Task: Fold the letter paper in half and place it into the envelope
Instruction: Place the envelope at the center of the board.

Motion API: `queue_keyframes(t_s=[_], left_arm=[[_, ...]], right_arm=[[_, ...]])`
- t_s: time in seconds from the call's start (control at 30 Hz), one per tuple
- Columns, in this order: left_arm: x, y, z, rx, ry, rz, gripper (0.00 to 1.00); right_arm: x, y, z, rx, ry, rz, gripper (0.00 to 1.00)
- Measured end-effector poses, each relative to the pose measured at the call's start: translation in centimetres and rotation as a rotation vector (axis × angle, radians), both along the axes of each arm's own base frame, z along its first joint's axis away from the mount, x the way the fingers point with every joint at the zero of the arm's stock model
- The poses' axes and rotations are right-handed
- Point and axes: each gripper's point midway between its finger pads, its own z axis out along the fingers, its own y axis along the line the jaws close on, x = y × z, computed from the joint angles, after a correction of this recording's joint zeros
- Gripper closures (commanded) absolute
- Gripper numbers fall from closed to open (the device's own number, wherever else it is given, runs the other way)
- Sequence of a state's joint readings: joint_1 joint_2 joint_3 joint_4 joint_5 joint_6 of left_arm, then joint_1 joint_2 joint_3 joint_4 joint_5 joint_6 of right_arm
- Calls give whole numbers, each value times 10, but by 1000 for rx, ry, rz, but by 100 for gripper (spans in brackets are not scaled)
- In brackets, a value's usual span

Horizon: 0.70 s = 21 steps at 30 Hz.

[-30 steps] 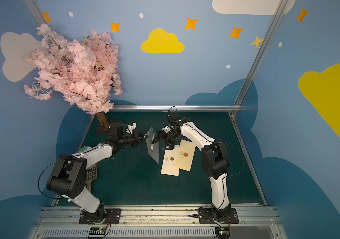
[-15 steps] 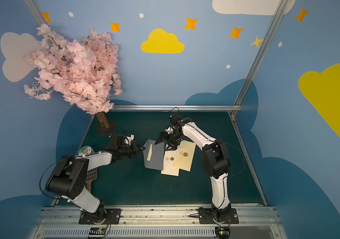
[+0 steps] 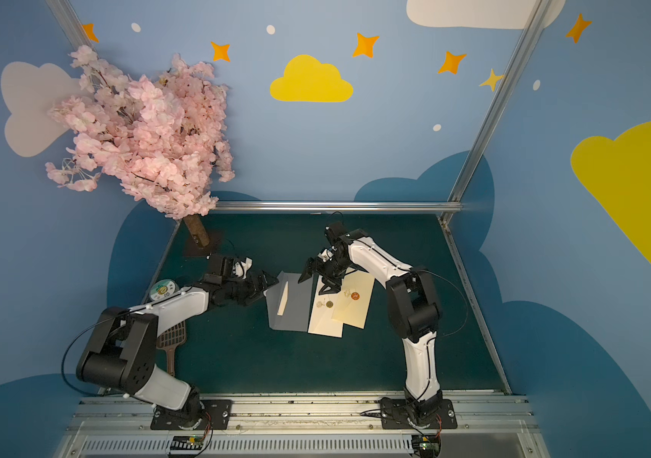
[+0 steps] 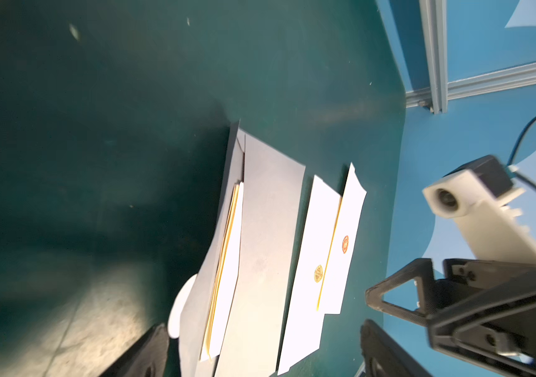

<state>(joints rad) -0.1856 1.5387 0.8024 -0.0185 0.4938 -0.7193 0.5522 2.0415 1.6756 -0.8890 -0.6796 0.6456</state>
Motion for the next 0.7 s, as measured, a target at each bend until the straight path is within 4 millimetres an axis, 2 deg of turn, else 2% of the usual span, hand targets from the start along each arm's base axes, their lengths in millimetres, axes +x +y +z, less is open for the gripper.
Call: queue_keyframes(t_s=[0.13,0.23,0.27,0.4,0.47,0.7], left_arm=[[7,23,3,47,-4,56,12],[6,42,-8,85,38,102,23],[5,46,-12,94,55,114,32],[5,53,-32,122,133,121,81],[7,53,-40,129,158,114,97],[8,43,-60,110,225,70,97]], right_arm=[[-2,-1,-4,-6,9,1,15],[-5,-3,-8,-13,21,0,15],[-6,-4,-9,-15,24,0,15],[-4,-6,-10,-14,23,-2,15],[-4,-6,-10,-14,22,-2,15],[1,-10,-10,-11,15,-8,15]])
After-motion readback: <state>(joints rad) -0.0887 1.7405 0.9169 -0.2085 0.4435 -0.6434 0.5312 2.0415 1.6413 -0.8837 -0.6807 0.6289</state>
